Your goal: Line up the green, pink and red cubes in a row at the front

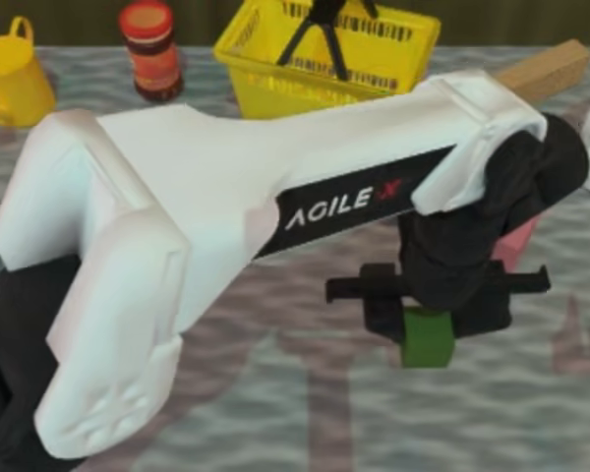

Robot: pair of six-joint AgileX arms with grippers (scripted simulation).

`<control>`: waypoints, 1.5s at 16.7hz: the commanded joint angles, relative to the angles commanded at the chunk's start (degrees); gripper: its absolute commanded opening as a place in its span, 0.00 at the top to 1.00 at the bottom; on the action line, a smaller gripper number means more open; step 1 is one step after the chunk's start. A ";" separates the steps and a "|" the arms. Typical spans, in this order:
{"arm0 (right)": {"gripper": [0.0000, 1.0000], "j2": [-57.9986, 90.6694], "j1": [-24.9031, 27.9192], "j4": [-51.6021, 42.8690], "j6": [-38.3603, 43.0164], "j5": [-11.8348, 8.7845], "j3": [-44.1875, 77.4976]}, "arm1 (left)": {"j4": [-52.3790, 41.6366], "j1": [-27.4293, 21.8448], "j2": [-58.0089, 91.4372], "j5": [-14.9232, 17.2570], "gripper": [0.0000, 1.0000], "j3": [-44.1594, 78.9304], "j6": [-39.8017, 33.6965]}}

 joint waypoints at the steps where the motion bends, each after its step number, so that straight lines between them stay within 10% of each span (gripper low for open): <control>1: 0.00 0.00 0.00 0.00 0.00 0.00 0.00 | 1.72 0.02 0.29 0.00 1.00 -1.43 -0.07; 11: 0.00 0.00 0.00 0.00 0.00 0.00 0.00 | 11.85 -0.36 2.12 0.00 1.00 -9.70 -0.23; 25: 0.00 0.00 0.00 0.00 0.00 0.00 0.00 | 11.85 -0.36 2.12 0.00 0.00 -9.70 -0.23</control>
